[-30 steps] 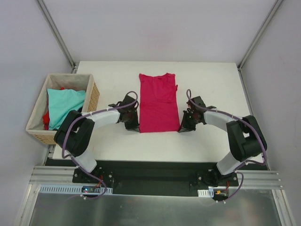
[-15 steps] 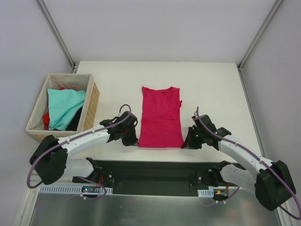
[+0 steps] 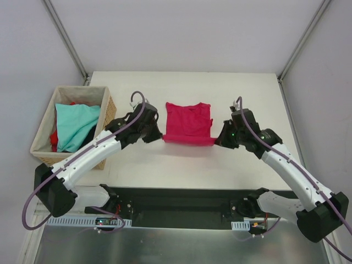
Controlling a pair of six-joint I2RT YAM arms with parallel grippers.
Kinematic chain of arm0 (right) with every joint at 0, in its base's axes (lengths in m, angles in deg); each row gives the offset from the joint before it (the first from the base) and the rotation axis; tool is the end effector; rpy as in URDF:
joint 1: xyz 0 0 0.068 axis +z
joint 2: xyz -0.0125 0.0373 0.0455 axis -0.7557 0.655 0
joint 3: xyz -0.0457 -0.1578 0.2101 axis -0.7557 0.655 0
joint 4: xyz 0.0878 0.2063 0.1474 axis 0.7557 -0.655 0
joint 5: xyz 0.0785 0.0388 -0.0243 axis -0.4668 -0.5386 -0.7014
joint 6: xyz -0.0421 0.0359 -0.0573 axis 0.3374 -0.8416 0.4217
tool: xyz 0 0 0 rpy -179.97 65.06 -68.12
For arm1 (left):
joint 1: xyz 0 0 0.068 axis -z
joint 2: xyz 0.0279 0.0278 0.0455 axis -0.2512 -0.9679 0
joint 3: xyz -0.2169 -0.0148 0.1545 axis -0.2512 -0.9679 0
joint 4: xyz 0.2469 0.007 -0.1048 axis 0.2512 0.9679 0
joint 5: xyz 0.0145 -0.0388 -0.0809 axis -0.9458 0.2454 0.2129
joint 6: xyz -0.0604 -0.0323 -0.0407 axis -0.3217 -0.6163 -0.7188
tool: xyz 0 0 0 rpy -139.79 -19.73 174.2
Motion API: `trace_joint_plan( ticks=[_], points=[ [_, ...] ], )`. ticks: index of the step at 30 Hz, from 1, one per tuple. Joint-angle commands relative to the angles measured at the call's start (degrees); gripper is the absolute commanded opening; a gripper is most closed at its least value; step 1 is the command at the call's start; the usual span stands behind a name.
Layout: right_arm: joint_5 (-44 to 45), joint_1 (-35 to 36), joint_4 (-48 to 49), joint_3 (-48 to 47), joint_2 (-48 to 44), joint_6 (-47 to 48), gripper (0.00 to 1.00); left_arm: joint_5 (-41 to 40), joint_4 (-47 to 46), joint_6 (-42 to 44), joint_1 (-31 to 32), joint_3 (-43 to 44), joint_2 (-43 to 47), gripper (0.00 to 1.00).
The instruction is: Fold and stack the t-shirts
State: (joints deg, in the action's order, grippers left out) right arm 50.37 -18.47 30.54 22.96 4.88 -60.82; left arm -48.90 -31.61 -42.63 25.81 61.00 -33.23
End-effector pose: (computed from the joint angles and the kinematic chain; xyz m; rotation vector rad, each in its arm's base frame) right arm 0.2143 0.1314 0.2695 -0.2194 2.3645 0.5185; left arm 0.2296 -0.1853 0.2767 -0.3416 2.3965 -0.6823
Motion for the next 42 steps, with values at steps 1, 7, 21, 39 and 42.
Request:
trace_joint_plan(
  ticks=[1, 7, 21, 39, 42],
  points=[
    [5.7, -2.0, -1.6, -9.5, 5.0, 5.9, 0.00, -4.7, 2.4, 7.7, -2.7, 10.1, -6.0, 0.00],
    [0.7, -8.5, 2.2, -16.7, 15.5, 10.7, 0.00, -5.3, 0.7, 12.3, -6.3, 19.9, -15.1, 0.00],
    [-7.4, -14.0, 5.9, -30.3, 36.7, 13.6, 0.00, -4.1, -1.4, 14.6, -11.9, 32.3, -31.9, 0.00],
    [-13.2, -18.4, 8.1, -51.1, 61.0, 15.8, 0.03, -0.2, -4.6, 17.6, -17.7, 56.5, -56.7, 0.00],
    [-14.0, -19.2, 8.2, -56.0, 65.1, 16.3, 0.07, 0.6, -4.6, 17.2, -19.2, 61.4, -61.4, 0.00]
  ],
)
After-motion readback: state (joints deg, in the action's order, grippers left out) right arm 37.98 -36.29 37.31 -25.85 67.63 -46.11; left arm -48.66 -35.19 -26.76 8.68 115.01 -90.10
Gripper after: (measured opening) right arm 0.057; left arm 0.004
